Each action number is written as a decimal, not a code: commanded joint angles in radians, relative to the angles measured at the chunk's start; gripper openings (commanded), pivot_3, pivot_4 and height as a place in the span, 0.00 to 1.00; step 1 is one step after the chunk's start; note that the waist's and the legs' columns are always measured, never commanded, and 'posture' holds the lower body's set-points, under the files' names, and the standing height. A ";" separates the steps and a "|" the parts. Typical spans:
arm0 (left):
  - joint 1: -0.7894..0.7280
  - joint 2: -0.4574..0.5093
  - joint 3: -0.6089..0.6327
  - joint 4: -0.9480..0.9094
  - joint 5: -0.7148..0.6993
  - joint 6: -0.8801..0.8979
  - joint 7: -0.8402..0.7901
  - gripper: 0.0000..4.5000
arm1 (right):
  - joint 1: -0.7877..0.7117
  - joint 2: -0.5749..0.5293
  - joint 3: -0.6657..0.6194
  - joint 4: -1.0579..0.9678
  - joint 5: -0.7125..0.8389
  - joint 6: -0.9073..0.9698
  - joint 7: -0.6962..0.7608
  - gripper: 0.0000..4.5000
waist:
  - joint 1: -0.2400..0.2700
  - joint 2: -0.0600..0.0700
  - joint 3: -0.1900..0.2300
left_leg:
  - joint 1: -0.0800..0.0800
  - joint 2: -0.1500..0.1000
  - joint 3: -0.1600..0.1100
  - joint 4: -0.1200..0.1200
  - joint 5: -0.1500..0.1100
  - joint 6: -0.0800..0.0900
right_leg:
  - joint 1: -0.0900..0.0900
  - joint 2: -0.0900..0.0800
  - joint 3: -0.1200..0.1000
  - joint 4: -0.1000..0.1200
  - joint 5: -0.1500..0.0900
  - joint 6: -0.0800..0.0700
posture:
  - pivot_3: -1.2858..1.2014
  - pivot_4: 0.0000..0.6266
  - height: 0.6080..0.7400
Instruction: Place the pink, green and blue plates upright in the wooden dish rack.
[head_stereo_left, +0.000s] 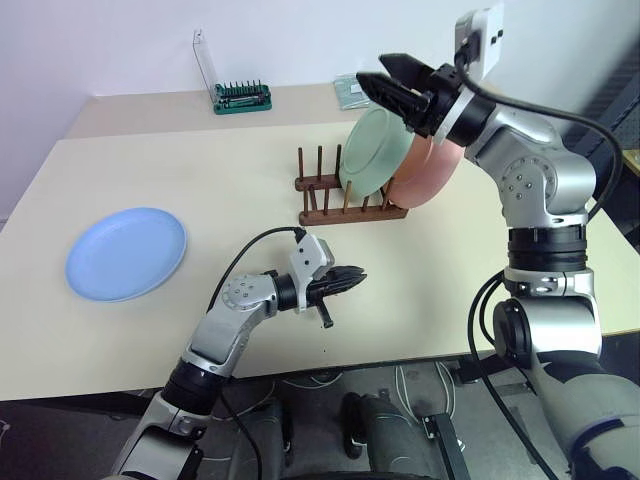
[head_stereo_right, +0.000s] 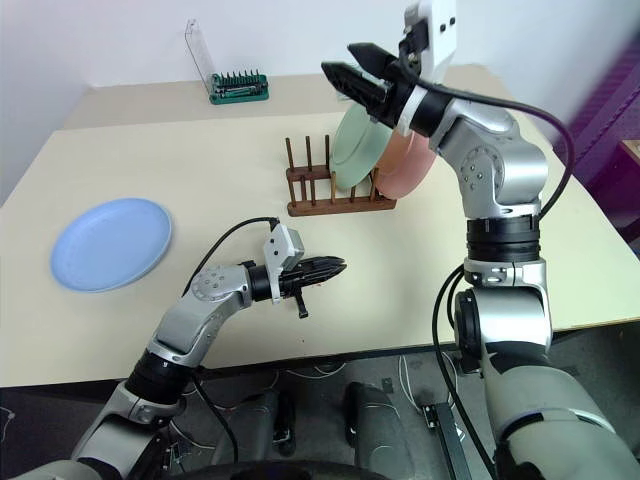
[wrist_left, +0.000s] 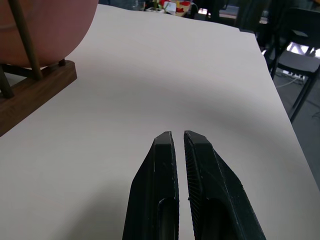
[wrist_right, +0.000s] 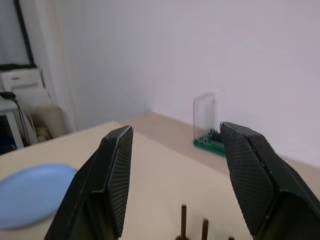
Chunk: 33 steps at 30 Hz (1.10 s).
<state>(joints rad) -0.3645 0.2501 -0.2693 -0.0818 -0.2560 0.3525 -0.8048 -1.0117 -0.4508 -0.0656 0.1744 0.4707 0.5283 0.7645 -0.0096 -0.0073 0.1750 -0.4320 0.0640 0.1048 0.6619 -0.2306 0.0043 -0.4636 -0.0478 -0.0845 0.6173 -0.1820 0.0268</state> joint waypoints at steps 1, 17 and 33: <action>0.005 0.005 0.051 -0.050 -0.046 0.022 0.009 0.19 | 0.049 -0.028 0.097 -0.137 -0.076 -0.090 0.072 0.63 | -0.003 0.000 0.000 | 0.000 0.000 0.000 0.000 0.000 0.000 | 0.000 0.000 0.000 0.000 0.000 0.000 | 0.52 0.24 0.92; -0.014 -0.046 0.654 -0.167 -0.040 0.127 0.760 1.00 | 0.179 0.050 0.346 -0.209 -0.339 -0.264 0.056 0.63 | -0.003 -0.001 0.000 | 0.001 0.001 0.000 0.000 0.000 0.000 | 0.000 0.002 0.000 0.001 0.001 0.001 | 0.52 0.24 0.92; -0.085 -0.285 1.241 -0.426 -0.377 0.602 1.487 1.00 | 0.204 0.114 0.384 -0.138 -0.377 -0.322 0.098 0.63 | 0.020 -0.013 0.000 | 0.001 0.000 -0.001 0.003 0.000 -0.001 | 0.004 -0.002 -0.002 -0.001 0.000 -0.001 | 0.52 0.24 0.92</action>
<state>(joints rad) -0.4404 -0.0377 0.9383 -0.4798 -0.6049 0.9456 0.6329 -0.7999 -0.3448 0.3289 0.0465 0.0980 0.2299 0.8620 0.0100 -0.0205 0.1745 -0.4311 0.0641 0.1042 0.6647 -0.2308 0.0035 -0.4599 -0.0496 -0.0863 0.6159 -0.1820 0.0261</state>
